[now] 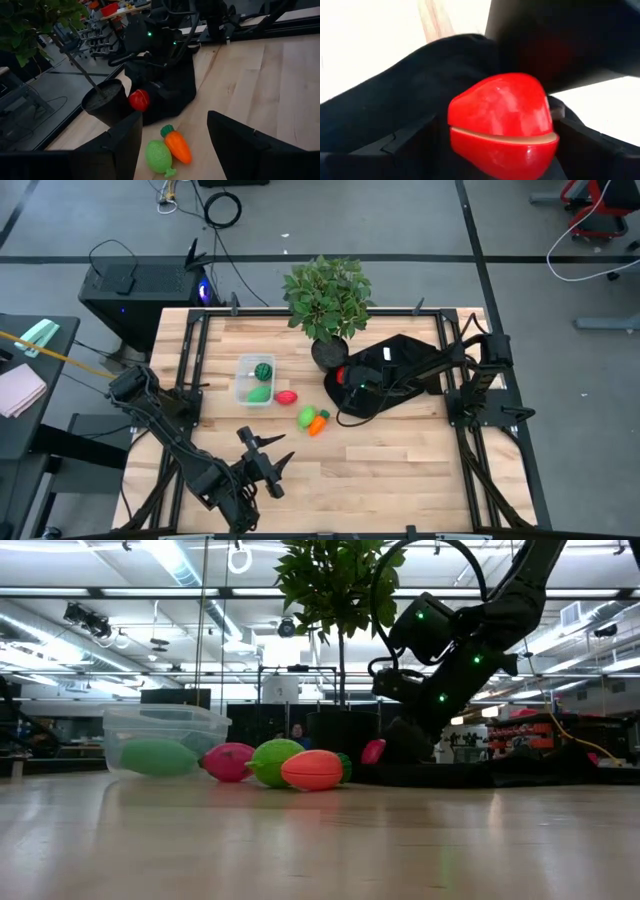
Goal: Pick and placing Produce into tupperware
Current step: Put the apple into the bin
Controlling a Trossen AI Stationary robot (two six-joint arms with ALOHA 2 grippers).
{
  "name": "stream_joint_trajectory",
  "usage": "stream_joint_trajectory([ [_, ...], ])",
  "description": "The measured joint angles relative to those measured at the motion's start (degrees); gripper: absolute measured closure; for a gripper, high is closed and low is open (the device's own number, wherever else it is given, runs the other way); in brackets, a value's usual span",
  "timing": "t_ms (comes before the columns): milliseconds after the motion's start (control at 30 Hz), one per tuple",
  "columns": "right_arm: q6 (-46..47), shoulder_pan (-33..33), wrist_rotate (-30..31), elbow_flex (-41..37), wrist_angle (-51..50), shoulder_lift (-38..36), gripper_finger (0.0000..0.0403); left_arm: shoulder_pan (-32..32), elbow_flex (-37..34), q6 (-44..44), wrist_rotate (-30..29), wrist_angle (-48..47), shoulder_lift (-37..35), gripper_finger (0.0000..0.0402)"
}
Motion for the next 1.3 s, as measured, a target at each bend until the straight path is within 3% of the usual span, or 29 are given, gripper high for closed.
stream_joint_trajectory([
  [567, 0.6, 0.0, -0.3, 0.0, -0.1, 0.0, 0.0126, 0.0, 0.0, 0.0, 0.0, 0.0, 0.0, 0.017],
  [1300, 1.9, 0.1, -0.3, 0.0, -0.1, -0.1, 0.0128, 0.0, -0.1, 0.0, 0.0, 0.0, 0.0, 0.0171],
])
